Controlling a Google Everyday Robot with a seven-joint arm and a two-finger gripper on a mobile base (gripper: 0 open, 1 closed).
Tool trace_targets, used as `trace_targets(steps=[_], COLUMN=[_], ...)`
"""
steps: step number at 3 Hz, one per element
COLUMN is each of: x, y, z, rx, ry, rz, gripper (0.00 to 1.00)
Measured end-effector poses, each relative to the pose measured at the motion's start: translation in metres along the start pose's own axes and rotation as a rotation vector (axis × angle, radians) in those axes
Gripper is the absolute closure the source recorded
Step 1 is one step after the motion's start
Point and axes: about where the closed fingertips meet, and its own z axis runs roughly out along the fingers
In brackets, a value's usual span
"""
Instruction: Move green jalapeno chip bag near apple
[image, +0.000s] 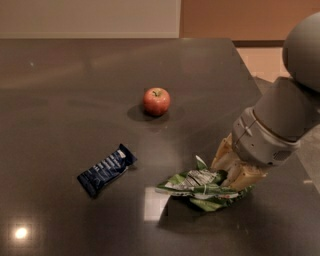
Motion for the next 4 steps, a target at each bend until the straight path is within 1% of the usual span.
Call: trace_targets(steps=[1, 2, 3, 4], x=[-0.001, -0.003, -0.007, -0.01], y=[-0.015, -0.04, -0.072, -0.102], z=[-0.019, -0.045, -0.063, -0.068], rx=[0.047, 0.128, 0.192, 0.212], ry=[-0.012, -0.018, -0.013, -0.011], rz=[0.015, 0.042, 0.026, -0.039], gripper=[1.0, 1.0, 1.0, 1.0])
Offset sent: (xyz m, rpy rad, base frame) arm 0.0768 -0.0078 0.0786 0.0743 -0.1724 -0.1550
